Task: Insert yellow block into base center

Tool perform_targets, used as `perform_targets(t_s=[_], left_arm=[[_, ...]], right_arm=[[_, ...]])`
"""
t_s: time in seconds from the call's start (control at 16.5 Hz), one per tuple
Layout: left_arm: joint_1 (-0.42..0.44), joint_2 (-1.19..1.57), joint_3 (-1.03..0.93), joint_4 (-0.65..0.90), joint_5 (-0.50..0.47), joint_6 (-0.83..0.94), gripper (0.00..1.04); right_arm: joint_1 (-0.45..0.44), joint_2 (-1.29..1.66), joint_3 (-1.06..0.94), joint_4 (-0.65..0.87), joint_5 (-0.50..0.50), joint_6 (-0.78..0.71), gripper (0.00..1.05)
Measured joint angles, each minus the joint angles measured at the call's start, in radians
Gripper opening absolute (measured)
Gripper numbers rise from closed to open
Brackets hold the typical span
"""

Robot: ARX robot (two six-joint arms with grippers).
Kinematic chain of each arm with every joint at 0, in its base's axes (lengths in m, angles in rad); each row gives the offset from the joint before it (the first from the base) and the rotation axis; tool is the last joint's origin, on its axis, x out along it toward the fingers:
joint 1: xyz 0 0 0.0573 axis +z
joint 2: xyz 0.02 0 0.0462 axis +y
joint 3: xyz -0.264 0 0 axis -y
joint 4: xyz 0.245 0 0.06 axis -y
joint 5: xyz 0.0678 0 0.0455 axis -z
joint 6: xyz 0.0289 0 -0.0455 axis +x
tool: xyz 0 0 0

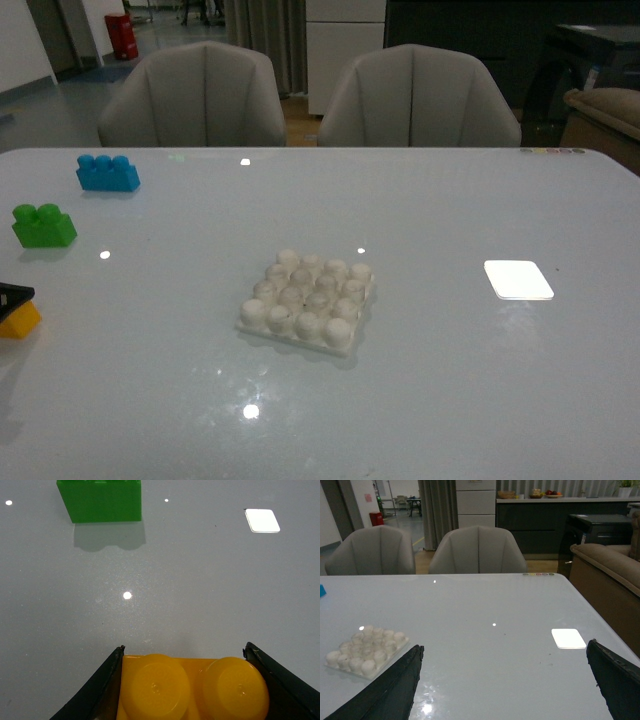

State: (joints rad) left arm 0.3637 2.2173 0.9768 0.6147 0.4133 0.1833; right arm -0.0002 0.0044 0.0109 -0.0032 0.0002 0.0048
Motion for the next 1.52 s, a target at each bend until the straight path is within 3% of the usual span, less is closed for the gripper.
perform_targets(t_s=[0.3,0.48,0.61,0.85,1.03,1.21,1.52], left_arm=[[-0.021,-0.034,-0.056,0.029,0.001,-0.026,0.64],[-0.093,-0.147,-0.142,0.055,-0.031,-0.051,0.64],[-0.265,-0.309,-0.208,0.066,-0.101,-0.089,0.64],[-0.613,-0.356,-0.193,0.065,-0.28,-0.191,0.63],[-0.796,-0.278,-0.103,0.058,-0.368,-0.23,0.63],[-0.861,-0.178,-0.031,0.053,-0.417,-0.237,0.63],[-0.853,-0.078,0.089,-0.022,-0.514,-0.282,0.63]], right_arm=[[0.0,0.0,0.0,0.0,0.0,0.0,0.98],[0.0,0.0,0.0,0.0,0.0,0.0,0.98],[0.0,0.0,0.0,0.0,0.0,0.0,0.98],[0.0,0.0,0.0,0.0,0.0,0.0,0.98],[0.0,0.0,0.0,0.0,0.0,0.0,0.98],[0.0,0.0,0.0,0.0,0.0,0.0,0.98],[0.0,0.0,0.0,0.0,0.0,0.0,0.98]])
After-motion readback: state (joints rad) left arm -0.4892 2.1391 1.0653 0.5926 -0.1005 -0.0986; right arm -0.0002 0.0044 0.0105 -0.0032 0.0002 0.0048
